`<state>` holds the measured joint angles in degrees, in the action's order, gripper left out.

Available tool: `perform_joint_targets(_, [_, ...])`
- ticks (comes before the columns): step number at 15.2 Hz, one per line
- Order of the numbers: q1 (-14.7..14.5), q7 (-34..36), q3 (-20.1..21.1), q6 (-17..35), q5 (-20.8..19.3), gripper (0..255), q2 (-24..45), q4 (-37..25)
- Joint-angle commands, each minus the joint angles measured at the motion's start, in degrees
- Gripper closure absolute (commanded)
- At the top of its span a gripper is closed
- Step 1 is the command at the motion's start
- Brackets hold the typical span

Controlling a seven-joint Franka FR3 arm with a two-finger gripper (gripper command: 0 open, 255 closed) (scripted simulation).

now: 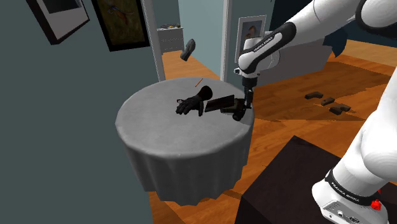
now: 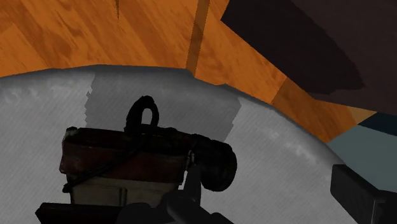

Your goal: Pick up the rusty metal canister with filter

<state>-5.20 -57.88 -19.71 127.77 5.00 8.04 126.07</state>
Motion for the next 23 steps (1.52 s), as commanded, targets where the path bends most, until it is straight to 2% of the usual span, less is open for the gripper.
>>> perform_joint_targets(1, [0.57, -3.61, 0.3, 1.41, 0.87, 0, 4.57, -1.92])
perform_joint_targets(11, [1.42, -5.76, 1.35, 6.57, 3.2, 0, 9.98, -1.65])
perform_joint_targets(12, [1.47, -5.83, 1.31, 6.55, 3.19, 255, 9.94, -1.62])
perform_joint_targets(21, [1.42, -5.76, 1.35, 6.57, 3.21, 255, 9.99, -1.66])
perform_joint_targets(23, [1.22, -5.36, 1.08, 5.28, 2.61, 255, 8.77, -1.8])
